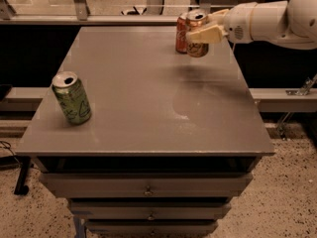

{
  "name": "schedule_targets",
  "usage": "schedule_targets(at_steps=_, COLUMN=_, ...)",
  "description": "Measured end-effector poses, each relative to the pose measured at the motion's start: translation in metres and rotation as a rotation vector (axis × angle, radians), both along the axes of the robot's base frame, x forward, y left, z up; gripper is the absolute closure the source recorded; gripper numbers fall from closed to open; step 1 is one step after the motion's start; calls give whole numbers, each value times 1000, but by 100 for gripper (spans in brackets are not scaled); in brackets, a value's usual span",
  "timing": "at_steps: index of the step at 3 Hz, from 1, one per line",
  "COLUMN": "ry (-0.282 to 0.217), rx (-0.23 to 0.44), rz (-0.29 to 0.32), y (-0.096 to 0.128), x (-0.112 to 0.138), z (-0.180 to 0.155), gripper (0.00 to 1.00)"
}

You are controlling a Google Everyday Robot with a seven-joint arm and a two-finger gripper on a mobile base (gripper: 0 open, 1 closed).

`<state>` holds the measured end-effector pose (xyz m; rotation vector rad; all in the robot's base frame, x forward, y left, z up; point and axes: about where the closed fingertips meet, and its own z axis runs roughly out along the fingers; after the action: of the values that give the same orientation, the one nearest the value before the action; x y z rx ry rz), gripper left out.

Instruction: Move orange can near coke can

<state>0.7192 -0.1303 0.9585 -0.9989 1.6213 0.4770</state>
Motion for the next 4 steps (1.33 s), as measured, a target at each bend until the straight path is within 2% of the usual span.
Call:
schedule_targets(at_steps=1, ry=-29, rx=0, rz=-111, y=-55, x=8, z=10, gripper=100)
schedule_targets(at_steps=2, ry=-59, rx=48, rz=-196, y=-90, x=28, z=11, gripper=100)
schedule_targets(at_steps=3, ry=-67, rx=118, rz=-242, y=-101, x=57, z=3, gripper=100)
schedule_targets(at_steps=4, ry=-31, rx=162, rz=-251, y=-96, x=78, z=-16, gripper=100)
